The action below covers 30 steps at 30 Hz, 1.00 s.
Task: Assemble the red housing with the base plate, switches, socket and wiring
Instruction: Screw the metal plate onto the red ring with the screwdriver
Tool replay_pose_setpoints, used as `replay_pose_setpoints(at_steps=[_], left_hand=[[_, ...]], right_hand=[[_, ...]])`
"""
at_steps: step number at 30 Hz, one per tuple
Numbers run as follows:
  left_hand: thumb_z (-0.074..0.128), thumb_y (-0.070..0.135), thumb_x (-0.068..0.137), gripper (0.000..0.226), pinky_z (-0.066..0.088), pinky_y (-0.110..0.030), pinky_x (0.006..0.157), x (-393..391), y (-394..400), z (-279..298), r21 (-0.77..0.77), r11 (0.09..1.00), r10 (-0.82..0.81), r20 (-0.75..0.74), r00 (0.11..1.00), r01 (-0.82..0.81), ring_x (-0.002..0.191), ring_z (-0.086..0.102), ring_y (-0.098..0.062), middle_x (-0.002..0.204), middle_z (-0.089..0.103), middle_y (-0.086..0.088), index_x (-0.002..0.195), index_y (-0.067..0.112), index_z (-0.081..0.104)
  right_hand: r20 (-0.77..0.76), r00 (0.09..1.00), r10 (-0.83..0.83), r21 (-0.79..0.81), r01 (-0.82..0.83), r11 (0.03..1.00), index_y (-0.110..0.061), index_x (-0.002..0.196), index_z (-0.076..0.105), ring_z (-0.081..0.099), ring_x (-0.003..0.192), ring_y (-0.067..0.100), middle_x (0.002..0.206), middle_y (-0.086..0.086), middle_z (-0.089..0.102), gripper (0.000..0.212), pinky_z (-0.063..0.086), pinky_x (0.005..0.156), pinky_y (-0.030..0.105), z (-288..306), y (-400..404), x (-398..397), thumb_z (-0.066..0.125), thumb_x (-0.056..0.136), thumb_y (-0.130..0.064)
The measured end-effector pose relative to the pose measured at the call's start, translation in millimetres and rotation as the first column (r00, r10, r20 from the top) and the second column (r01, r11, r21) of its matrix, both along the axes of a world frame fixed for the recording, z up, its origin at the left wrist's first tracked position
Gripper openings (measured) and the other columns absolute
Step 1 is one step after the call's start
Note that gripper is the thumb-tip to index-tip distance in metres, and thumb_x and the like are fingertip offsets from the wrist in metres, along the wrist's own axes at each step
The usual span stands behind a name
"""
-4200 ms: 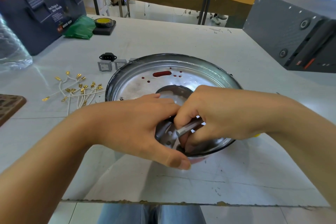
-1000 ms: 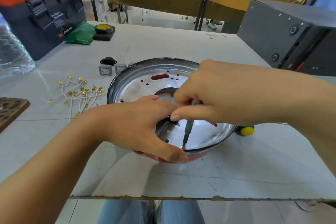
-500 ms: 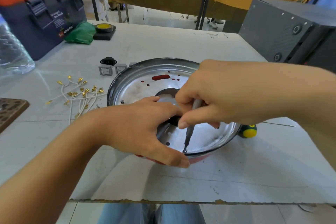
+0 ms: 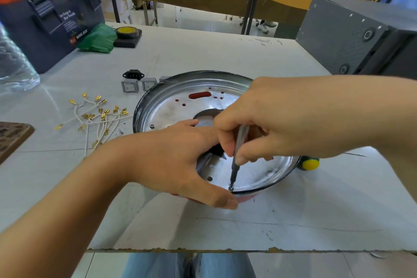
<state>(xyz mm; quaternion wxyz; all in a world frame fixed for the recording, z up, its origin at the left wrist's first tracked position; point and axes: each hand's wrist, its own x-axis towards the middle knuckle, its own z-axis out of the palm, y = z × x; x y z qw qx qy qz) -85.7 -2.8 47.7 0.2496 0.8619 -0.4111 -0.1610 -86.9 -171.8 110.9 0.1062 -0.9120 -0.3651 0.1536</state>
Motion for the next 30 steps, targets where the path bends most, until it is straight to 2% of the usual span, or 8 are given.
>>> replay_pose_setpoints(at_steps=[6,10,14,17,21,24,27,30], left_hand=[[0.053,0.079,0.055,0.040,0.042,-0.026,0.089,-1.5,1.5,-1.3,0.064,0.997,0.027,0.040,0.999,-0.029,0.107,0.037,0.001,0.095,0.044,0.027,0.084,0.056,0.037],[0.055,0.076,0.058,0.036,0.037,-0.016,0.082,-1.9,0.2,1.4,0.038,0.999,0.013,0.022,1.000,-0.014,0.105,0.038,0.008,0.098,0.042,0.035,0.085,0.063,0.037],[0.059,0.073,0.059,0.035,0.035,-0.003,0.071,-3.4,0.6,3.1,0.021,1.000,0.001,0.012,1.000,-0.002,0.091,0.038,0.020,0.090,0.039,0.045,0.085,0.067,0.037],[0.057,0.075,0.059,0.038,0.037,-0.016,0.073,-3.0,-0.1,2.7,0.034,0.999,0.007,0.013,1.000,-0.008,0.098,0.040,0.011,0.095,0.040,0.041,0.089,0.067,0.036],[0.055,0.076,0.058,0.045,0.038,-0.021,0.087,-2.6,-0.3,2.1,0.056,0.998,0.022,0.022,1.000,-0.023,0.109,0.036,0.004,0.102,0.042,0.034,0.096,0.058,0.040],[0.054,0.077,0.057,0.053,0.042,-0.029,0.093,-2.4,0.4,0.2,0.074,0.996,0.042,0.030,0.999,-0.044,0.113,0.038,-0.004,0.104,0.048,0.022,0.100,0.047,0.043],[0.054,0.077,0.057,0.047,0.042,-0.029,0.094,-3.2,0.6,0.5,0.063,0.997,0.032,0.025,0.999,-0.034,0.113,0.038,-0.002,0.102,0.047,0.024,0.094,0.053,0.040],[0.055,0.077,0.056,0.044,0.038,-0.019,0.091,-3.3,-0.4,1.6,0.036,0.999,0.023,0.016,1.000,-0.023,0.111,0.037,0.003,0.103,0.043,0.031,0.094,0.065,0.036]], right_hand=[[0.181,0.977,0.112,-0.137,-0.087,0.987,-0.050,0.094,0.047,0.059,0.062,-0.003,0.082,-0.032,0.059,0.025,0.049,0.045,0.020,-2.1,3.6,5.3,0.062,0.075,-0.043],[0.091,0.996,-0.005,-0.010,0.006,1.000,-0.032,0.084,0.065,0.064,0.060,0.010,0.075,-0.011,0.067,0.012,0.056,0.059,0.039,-8.2,0.7,2.7,0.073,0.077,-0.028],[-0.002,0.998,-0.056,0.048,0.056,0.997,-0.022,0.083,0.071,0.066,0.064,0.015,0.082,-0.010,0.067,0.007,0.056,0.061,0.040,0.9,-1.2,-6.8,0.073,0.078,-0.017],[0.021,1.000,0.009,-0.079,-0.007,0.997,-0.023,0.078,0.068,0.060,0.061,0.008,0.063,-0.003,0.063,0.003,0.053,0.061,0.024,10.7,2.0,-7.0,0.070,0.080,-0.024],[0.078,0.997,0.021,-0.181,-0.006,0.983,-0.023,0.058,0.053,0.052,0.045,0.004,0.040,-0.007,0.051,0.032,0.042,0.053,0.013,16.2,4.2,-7.0,0.062,0.083,-0.043],[0.150,0.988,0.035,-0.209,-0.003,0.978,-0.025,0.050,0.044,0.050,0.049,-0.006,0.036,-0.008,0.047,0.043,0.038,0.057,0.006,12.8,4.0,-6.2,0.053,0.084,-0.051],[0.129,0.992,0.012,-0.180,0.012,0.984,-0.025,0.058,0.049,0.048,0.057,-0.011,0.044,-0.006,0.052,0.037,0.037,0.061,0.006,11.0,2.9,-8.0,0.053,0.086,-0.049],[-0.006,0.998,-0.057,-0.047,0.056,0.997,-0.021,0.085,0.070,0.051,0.074,-0.008,0.072,-0.014,0.068,0.014,0.043,0.071,0.015,6.0,3.0,-12.2,0.065,0.082,-0.033]])
